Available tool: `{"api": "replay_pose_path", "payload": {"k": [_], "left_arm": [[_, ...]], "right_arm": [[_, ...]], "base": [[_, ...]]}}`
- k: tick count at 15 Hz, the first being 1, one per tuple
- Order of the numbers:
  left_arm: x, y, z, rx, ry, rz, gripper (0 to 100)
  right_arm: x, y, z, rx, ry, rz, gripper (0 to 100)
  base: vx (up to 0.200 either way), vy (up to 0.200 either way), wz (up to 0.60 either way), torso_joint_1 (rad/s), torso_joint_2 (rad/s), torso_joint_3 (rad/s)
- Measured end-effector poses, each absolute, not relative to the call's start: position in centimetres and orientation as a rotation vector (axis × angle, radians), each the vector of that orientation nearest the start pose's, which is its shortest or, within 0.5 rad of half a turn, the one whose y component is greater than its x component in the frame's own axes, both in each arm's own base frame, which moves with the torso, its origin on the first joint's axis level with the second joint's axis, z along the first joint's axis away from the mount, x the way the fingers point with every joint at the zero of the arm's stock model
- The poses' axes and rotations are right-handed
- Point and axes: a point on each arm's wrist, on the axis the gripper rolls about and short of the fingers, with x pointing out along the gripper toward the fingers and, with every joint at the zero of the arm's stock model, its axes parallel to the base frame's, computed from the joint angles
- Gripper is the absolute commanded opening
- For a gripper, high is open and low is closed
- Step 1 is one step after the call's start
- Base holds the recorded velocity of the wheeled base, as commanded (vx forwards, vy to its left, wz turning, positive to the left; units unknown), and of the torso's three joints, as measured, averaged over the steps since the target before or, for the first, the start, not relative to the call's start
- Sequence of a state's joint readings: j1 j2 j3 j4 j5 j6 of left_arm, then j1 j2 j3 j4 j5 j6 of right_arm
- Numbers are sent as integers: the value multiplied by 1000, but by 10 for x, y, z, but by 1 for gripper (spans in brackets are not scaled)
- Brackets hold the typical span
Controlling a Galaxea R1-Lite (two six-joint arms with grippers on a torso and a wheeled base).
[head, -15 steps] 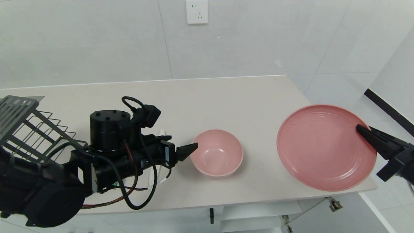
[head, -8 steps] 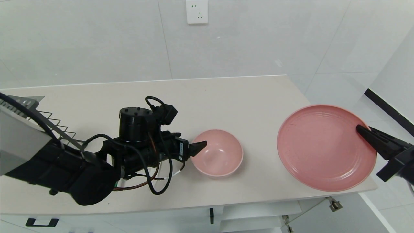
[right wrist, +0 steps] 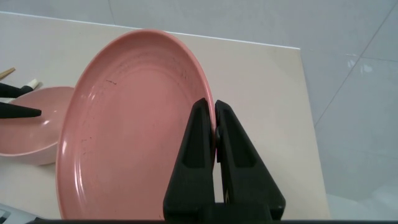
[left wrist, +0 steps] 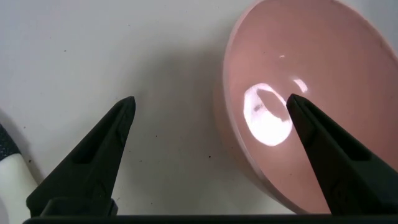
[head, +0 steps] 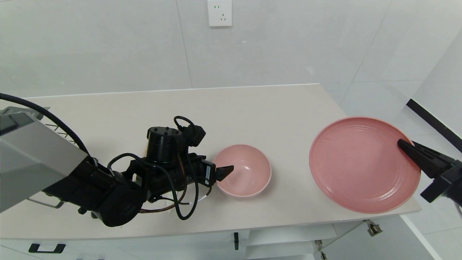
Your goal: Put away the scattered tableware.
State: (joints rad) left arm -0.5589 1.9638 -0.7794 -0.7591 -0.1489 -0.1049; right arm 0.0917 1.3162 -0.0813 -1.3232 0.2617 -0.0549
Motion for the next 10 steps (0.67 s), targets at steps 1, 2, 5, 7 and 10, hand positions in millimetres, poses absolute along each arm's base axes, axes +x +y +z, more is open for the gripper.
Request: {"api": "replay_pose_path", "payload": {"k": [1,2,5,7,10], "left_arm": [[289,-187,99,-7,469,-679,100],[289,-187,98,-6,474,-678,100],[288,-188,95,-4,482,-681,0],[286,-187,93,-2,491,-681,0],[284,-186,95,-3,482,-683,0]], "right_arm": [[153,20,159,-61,-98,351,0],[153,20,159,-62,-99,351,0],[153,20,159,-63,-98,351,0],[153,20,159,-63,-98,351,0],[153,20,159,-63,-99,351,0]], "base": [[0,0,0,0,0,0],[0,0,0,0,0,0],[0,0,0,0,0,0],[0,0,0,0,0,0],[0,0,0,0,0,0]]}}
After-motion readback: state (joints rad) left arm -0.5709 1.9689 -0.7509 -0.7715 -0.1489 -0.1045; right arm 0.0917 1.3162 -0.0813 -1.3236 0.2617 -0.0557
